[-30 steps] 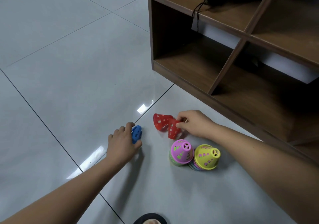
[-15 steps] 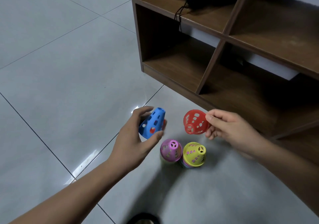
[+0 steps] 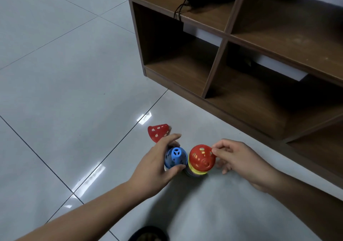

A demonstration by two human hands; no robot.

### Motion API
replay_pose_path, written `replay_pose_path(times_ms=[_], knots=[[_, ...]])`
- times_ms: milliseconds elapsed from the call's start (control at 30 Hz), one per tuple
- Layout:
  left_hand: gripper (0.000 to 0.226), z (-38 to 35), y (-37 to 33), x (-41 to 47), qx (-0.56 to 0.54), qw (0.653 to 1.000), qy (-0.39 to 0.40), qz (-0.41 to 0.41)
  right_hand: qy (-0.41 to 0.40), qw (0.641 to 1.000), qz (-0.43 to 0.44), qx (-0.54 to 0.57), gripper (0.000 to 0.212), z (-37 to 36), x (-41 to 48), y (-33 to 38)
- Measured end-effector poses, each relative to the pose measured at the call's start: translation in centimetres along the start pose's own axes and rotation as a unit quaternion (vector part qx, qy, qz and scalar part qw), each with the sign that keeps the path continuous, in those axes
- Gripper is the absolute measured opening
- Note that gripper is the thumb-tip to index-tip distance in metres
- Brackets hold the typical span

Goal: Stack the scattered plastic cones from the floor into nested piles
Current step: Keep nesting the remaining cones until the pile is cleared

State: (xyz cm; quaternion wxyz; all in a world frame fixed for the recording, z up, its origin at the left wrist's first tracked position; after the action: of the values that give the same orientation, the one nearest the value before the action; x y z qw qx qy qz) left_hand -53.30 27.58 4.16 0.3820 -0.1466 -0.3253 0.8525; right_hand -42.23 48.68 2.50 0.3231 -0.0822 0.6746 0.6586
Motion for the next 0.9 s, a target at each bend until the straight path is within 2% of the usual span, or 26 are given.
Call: replay_pose_path(times_ms=[200,267,367,400,467,567,733,900], knots=[[0.072,0.4,1.5,0.2,-0.012,1.0,0.01,0.009,-0.074,0.985,0.099,-0.12,0.013,1.4,-0.6,1.7],[0.053,1.6,2.0,0.6,-0.02,1.0,-0.016,0.0,-0.068,0.981,0.138,-0.116,0.014,1.0,-1.2,2.4],[0.027,3.1,3.8,2.3,0.026,0.997,-0.074,0.001,-0.045,0.98,0.171,-0.086,0.025,-0.1,-2.2,3.1],[0.025,3.2,4.5,3.0,0.045,0.996,-0.08,0.004,-0.036,0.98,0.18,-0.082,0.029,-0.6,-2.6,3.3],[0.037,3.0,5.7,4.7,0.082,0.994,-0.071,-0.006,-0.019,0.976,0.197,-0.089,0.028,-1.4,-3.1,3.2],[0.051,1.3,7.5,7.4,0.176,0.984,-0.023,-0.033,0.003,0.976,0.192,-0.104,0.023,-2.2,-3.2,2.1],[0.077,-1.6,11.7,10.0,0.352,0.932,0.081,-0.015,0.01,0.974,0.184,-0.134,0.036,-2.6,-3.6,1.1],[0.048,-0.2,13.5,10.4,0.366,0.929,0.029,0.036,0.0,0.972,0.174,-0.157,0.05,-2.6,-3.6,0.5]])
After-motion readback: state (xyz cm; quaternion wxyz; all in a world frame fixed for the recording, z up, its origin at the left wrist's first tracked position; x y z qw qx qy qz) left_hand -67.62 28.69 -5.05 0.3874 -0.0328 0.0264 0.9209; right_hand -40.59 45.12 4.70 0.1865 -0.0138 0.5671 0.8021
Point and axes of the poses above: each hand's wrist, its own x-axis towards the middle knuckle, its own z-axis out of the back of the hand, y = z × x, the point moved 10 cm from there along x, towards the middle knuckle, and after that the axes turned 12 degrees about x, right-handed, at the moved point
